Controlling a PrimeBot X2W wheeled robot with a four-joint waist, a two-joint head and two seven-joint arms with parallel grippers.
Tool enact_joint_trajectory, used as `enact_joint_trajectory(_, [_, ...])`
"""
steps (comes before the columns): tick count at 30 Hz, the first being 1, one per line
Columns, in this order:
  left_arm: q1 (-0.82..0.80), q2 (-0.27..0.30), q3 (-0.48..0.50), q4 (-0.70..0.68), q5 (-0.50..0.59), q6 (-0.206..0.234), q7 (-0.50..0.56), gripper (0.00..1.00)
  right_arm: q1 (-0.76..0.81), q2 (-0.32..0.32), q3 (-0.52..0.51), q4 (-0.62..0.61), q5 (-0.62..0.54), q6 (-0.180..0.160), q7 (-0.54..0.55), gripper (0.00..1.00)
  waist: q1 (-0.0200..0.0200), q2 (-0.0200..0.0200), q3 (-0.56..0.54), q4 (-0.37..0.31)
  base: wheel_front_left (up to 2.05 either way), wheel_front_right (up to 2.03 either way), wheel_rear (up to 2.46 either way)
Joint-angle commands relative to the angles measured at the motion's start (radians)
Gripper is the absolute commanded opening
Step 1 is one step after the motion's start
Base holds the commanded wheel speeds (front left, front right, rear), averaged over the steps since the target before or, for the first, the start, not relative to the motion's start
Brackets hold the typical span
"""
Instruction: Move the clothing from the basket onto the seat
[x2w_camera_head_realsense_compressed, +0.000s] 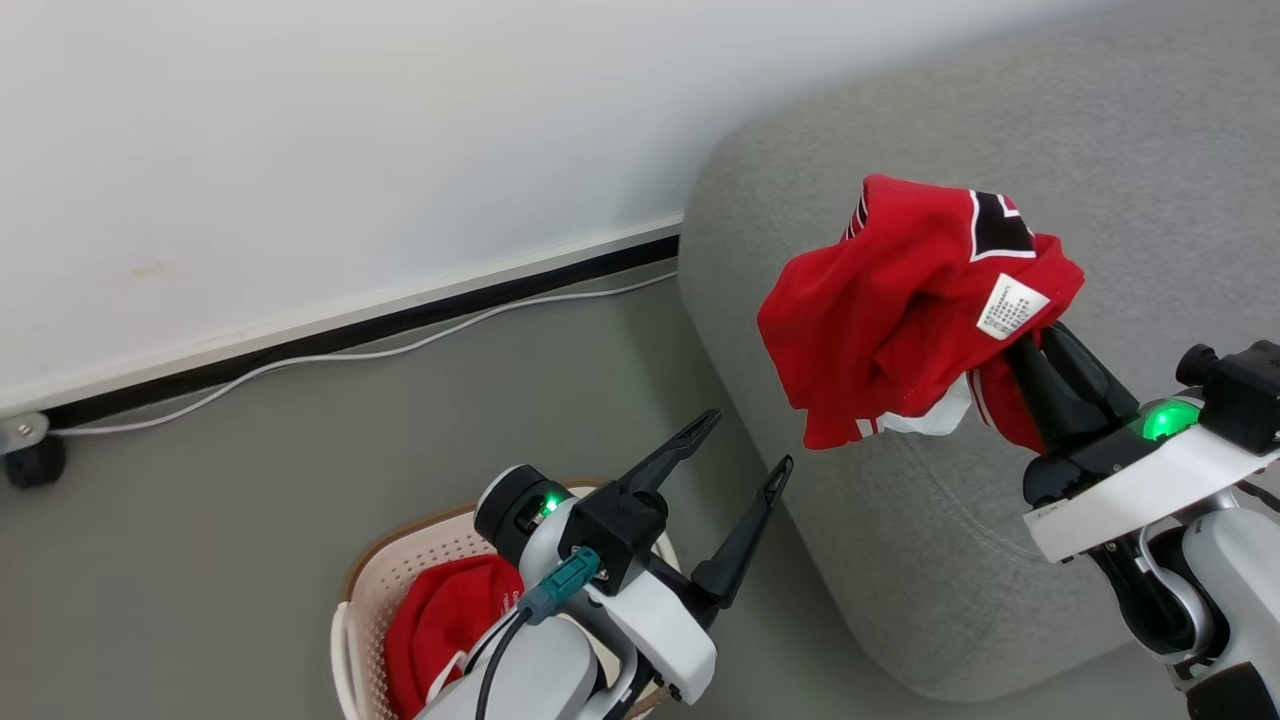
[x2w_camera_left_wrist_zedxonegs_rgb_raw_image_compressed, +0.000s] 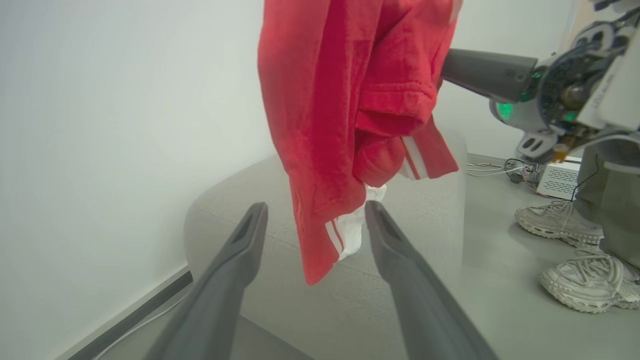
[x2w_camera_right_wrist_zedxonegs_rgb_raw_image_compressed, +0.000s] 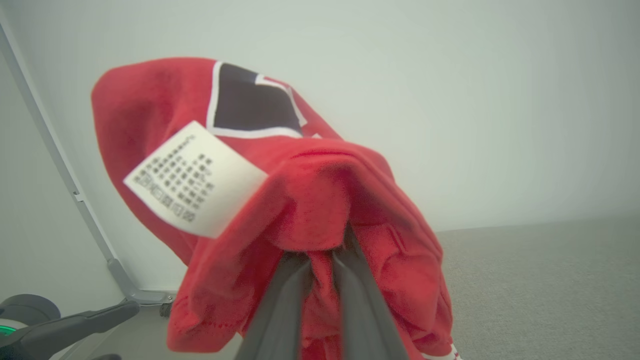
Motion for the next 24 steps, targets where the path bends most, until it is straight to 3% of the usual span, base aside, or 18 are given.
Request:
enact_joint_trajectory(1, [-0.018,0.001,0.035,-0.019,-0.01,-0.007,-0.005,1.0,0.002,-0.014,-0.007,-0.021,-0.01,0.004,-0.006,0.0,0.0,-0.0001,-0.014,-0.079,0.0,0.0,0.0])
enact_joint_trajectory(11, [-0.017,0.001,0.046,-0.017,-0.018,-0.01,-0.005,1.0,0.006,-0.017,-0.049,-0.034,-0.013,0.004,-0.006,0.0,0.0,-0.0001,-0.01,-0.234,0.0,0.0,0.0])
enact_joint_trajectory(24, [-0.104,0.001,-0.038,-0.001,-0.04,0.003,-0.005,1.0,0.07,-0.068,-0.232,-0.079,-0.031,0.004,-0.006,0.0,0.0,-0.0001,0.092,-0.267,0.0,0.0,0.0])
